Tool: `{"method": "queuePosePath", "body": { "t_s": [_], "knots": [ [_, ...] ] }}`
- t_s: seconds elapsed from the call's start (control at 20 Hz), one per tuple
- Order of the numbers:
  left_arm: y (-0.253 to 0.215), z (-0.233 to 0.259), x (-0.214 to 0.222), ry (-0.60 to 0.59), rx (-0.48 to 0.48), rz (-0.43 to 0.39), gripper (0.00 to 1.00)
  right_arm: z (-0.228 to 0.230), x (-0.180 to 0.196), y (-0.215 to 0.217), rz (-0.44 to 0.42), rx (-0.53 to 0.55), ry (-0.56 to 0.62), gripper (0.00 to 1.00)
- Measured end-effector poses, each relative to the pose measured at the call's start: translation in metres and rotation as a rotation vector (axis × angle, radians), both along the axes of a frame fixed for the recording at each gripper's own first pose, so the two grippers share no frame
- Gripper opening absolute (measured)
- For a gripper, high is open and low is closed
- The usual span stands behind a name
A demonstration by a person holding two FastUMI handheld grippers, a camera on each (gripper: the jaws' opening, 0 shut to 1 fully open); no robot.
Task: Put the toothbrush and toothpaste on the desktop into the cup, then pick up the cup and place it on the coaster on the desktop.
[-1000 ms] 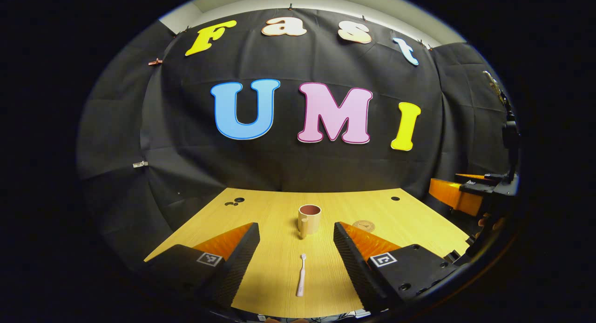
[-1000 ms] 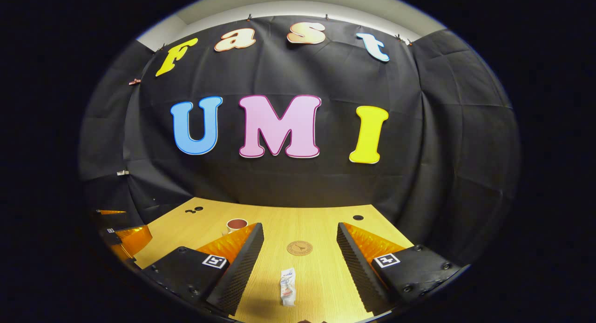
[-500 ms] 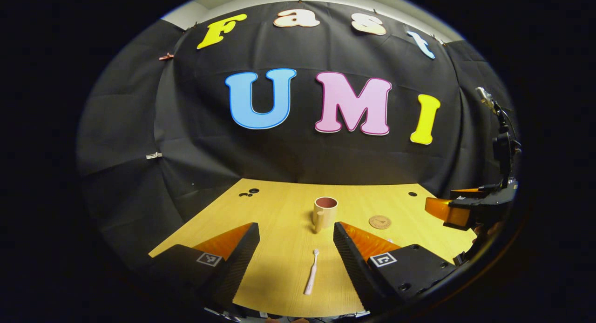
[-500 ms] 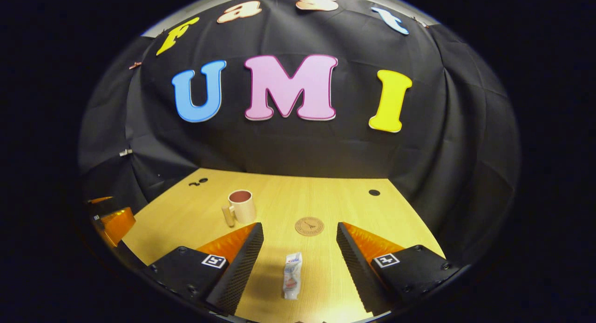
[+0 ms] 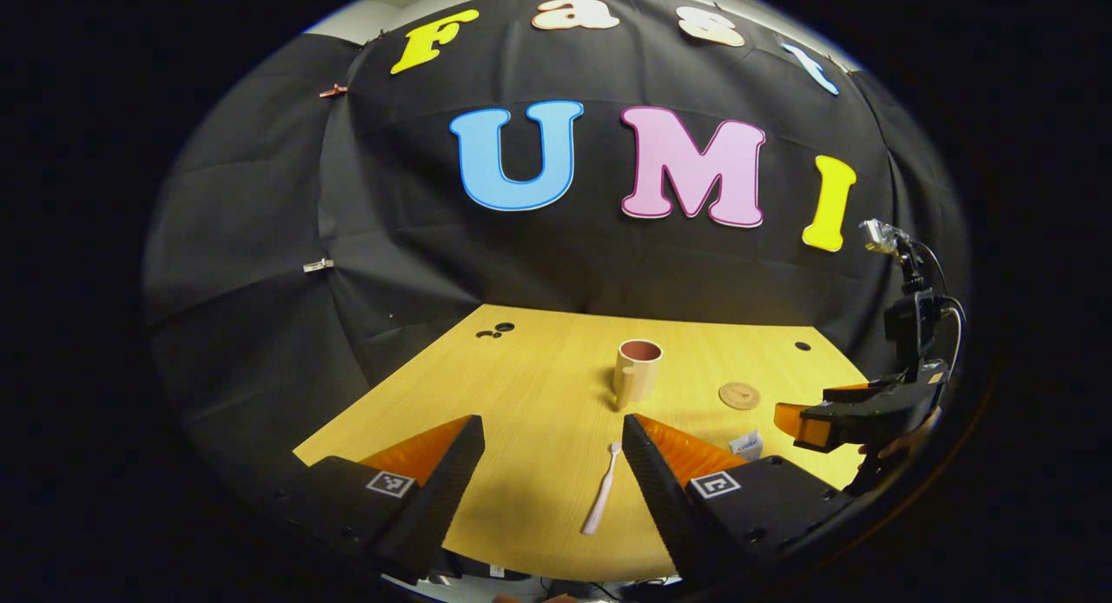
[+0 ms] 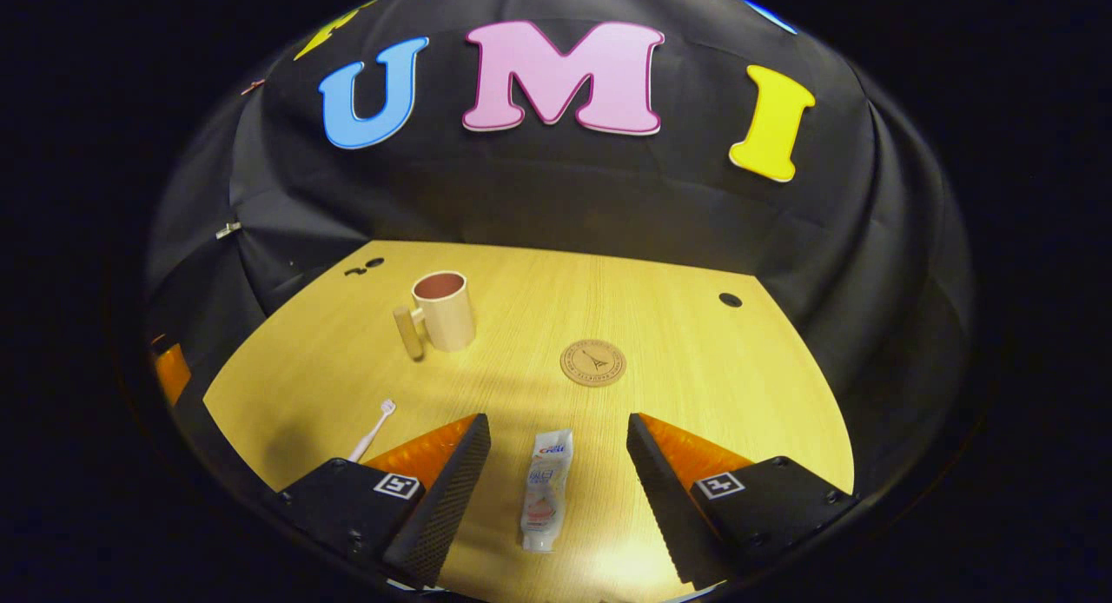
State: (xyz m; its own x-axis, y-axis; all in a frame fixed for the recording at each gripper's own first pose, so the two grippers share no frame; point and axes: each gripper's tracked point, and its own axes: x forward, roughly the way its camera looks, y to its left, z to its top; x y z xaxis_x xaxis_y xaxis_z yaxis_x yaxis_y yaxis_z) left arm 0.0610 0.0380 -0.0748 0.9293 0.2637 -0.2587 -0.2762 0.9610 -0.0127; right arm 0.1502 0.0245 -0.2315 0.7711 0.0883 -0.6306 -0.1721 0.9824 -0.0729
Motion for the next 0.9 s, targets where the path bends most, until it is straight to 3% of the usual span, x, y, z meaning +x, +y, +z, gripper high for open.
{"method": "queuePosePath", "body": {
  "t_s": [0.5, 0.9],
  "knots": [
    [-0.003, -0.018, 0.000, 0.082, 0.013, 0.034, 0.99, -0.098, -0.005, -0.004, -0.011, -0.053, 0.270, 0.98],
    [-0.013, -0.018, 0.009, 0.097, 0.005, 0.007, 0.99, -0.132, -0.016, -0.011, 0.013, -0.104, 0.379, 0.98]
  ]
}}
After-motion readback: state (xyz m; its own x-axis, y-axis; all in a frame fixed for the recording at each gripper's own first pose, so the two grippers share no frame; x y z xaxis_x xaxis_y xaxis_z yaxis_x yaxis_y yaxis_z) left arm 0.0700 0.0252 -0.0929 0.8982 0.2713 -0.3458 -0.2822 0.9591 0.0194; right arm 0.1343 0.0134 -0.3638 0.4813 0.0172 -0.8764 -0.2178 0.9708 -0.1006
